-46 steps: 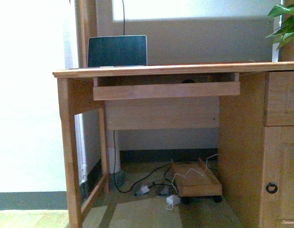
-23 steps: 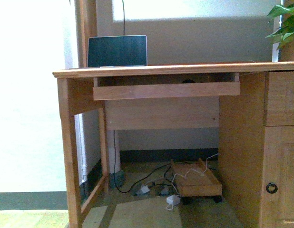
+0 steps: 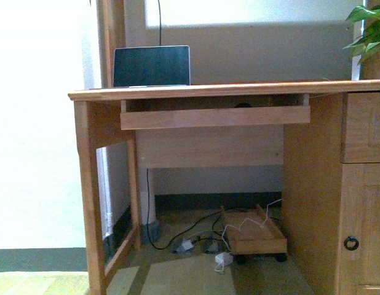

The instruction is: Place mouse

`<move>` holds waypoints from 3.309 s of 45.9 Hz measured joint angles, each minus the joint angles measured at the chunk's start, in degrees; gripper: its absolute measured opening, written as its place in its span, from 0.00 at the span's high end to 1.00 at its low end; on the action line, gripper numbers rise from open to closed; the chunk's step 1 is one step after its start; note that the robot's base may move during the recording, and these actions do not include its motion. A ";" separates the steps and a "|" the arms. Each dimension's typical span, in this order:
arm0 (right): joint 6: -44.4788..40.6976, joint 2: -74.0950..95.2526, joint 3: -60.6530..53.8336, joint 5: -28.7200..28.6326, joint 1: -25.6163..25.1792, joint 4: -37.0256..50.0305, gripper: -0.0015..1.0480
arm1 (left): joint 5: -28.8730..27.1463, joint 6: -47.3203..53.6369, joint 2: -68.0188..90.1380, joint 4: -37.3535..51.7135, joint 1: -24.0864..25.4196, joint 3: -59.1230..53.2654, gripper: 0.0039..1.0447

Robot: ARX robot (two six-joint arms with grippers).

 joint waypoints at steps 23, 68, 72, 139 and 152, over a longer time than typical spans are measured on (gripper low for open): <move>0.00 0.00 0.00 0.00 0.00 0.00 0.07 | 0.00 0.00 0.00 0.00 0.00 0.00 0.07; 0.00 0.04 0.00 -0.04 -0.02 -0.02 0.07 | 0.00 0.00 -0.02 0.00 0.00 0.00 0.07; 0.00 0.02 0.00 -0.02 -0.02 -0.02 0.07 | 0.02 0.00 -0.02 0.00 0.00 0.00 0.07; 0.00 0.02 0.00 -0.02 -0.02 0.00 0.07 | 21.27 63.01 92.98 50.27 7.76 30.95 0.07; 0.00 0.02 0.00 -0.02 -0.02 0.00 0.07 | 27.41 80.32 110.01 53.53 2.80 50.90 0.07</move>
